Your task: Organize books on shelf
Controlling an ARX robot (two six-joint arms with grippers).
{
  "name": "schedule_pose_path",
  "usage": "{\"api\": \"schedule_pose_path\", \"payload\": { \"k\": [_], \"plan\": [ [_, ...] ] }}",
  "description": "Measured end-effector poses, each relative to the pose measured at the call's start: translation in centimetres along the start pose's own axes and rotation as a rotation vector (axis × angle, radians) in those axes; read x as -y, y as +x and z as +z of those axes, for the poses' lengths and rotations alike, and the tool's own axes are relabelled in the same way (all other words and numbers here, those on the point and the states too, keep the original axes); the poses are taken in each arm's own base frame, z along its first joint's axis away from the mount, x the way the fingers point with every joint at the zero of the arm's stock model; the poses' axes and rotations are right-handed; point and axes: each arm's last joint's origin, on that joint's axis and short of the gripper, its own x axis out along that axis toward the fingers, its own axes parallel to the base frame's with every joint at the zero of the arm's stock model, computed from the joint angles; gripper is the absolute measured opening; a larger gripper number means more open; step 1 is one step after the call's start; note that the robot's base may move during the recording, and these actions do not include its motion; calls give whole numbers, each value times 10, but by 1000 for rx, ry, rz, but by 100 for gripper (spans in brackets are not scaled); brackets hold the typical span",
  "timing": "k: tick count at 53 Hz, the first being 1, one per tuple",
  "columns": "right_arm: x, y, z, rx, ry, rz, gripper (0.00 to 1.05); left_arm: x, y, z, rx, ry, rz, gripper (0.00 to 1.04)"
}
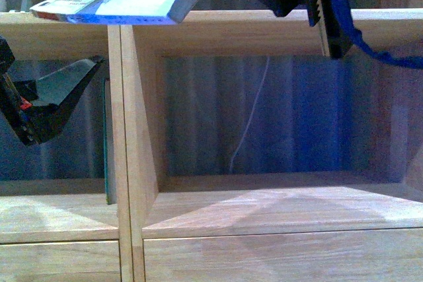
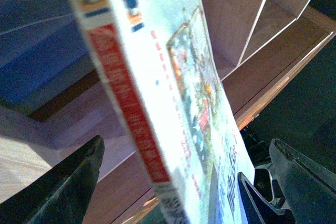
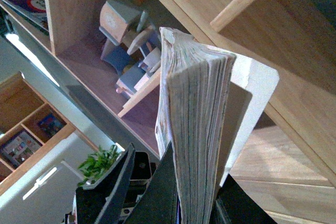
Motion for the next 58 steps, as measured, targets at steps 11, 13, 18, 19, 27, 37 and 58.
{"api": "schedule_pose_path", "payload": {
  "k": [11,13,18,19,27,37,58],
  "plan": [
    [-1,1,-3,-6,10,4,7,0,0,0,4,0,1,78],
    [-1,1,-3,-6,10,4,7,0,0,0,4,0,1,72],
    [-1,1,-3,-5,11,2,7,0,0,0,7,0,2,59],
    [-1,1,-3,-5,11,2,7,0,0,0,9,0,2,56],
    [-1,1,-4,-3,11,0,7,0,0,1,24,0,5,25],
    [2,0,-6,1,14,-21,7,1,0,1,33,-69,1,7],
    [18,-7,12,83,-100,-137,45,11,9,0,32,16,-2,7]
  ]
}}
